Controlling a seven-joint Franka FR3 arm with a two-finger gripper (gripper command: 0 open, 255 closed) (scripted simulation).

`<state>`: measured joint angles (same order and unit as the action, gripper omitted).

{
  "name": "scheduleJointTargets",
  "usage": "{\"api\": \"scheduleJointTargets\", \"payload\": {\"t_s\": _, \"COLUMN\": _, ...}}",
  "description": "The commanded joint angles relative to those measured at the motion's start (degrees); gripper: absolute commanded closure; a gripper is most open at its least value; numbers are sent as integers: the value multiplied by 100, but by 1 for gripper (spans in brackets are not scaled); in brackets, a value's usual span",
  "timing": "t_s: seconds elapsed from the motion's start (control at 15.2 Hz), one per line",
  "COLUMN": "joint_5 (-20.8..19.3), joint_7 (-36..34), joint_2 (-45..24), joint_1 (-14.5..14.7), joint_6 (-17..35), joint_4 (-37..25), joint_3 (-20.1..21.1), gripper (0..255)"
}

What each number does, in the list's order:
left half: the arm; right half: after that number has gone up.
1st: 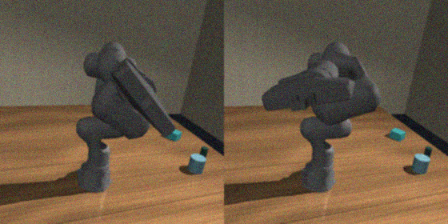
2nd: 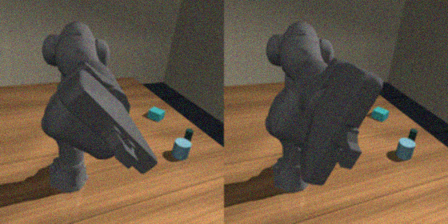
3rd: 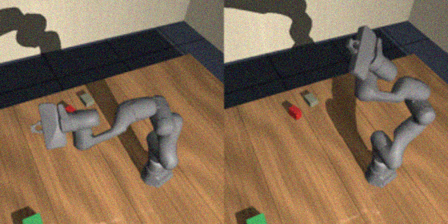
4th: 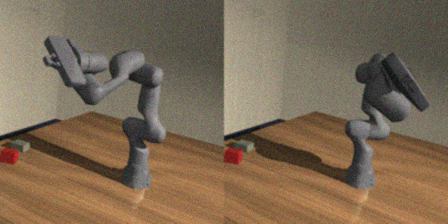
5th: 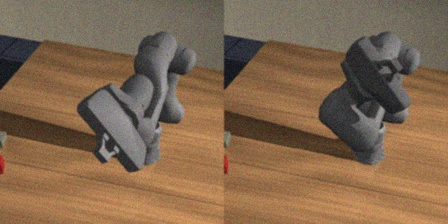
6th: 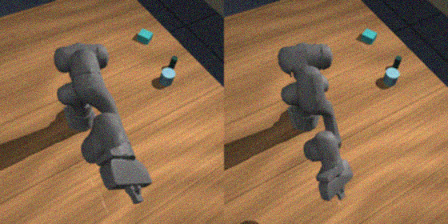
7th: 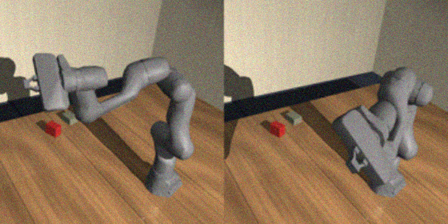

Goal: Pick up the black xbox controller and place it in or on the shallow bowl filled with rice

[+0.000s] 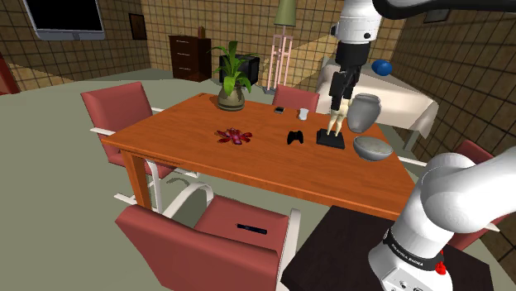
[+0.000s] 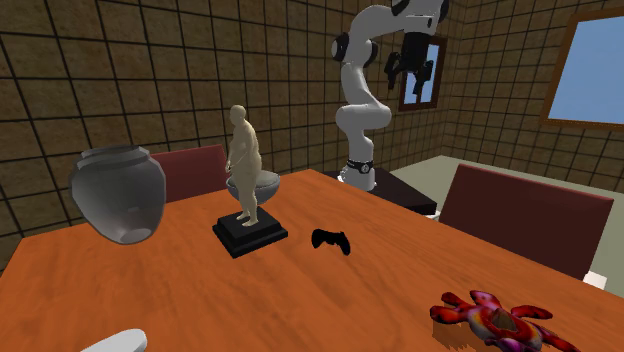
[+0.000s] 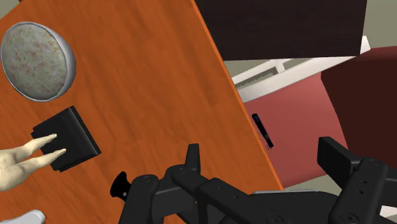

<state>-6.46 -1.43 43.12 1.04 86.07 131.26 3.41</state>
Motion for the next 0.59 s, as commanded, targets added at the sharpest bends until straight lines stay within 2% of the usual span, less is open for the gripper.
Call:
{"api": "scheduleJointTargets", "payload": {"t_s": 0.0, "joint_5": 0, "joint_7": 0, "joint_2": 0, "joint_1": 0, "joint_6": 0, "joint_4": 0, "joint_3": 0, "gripper": 0}}
{"api": "scheduleJointTargets", "payload": {"t_s": 0.53, "joint_5": -363, "joint_7": 1425, "joint_2": -674, "joint_1": -88, "joint_6": 1121, "joint_4": 246, "joint_3": -1138, "gripper": 0}}
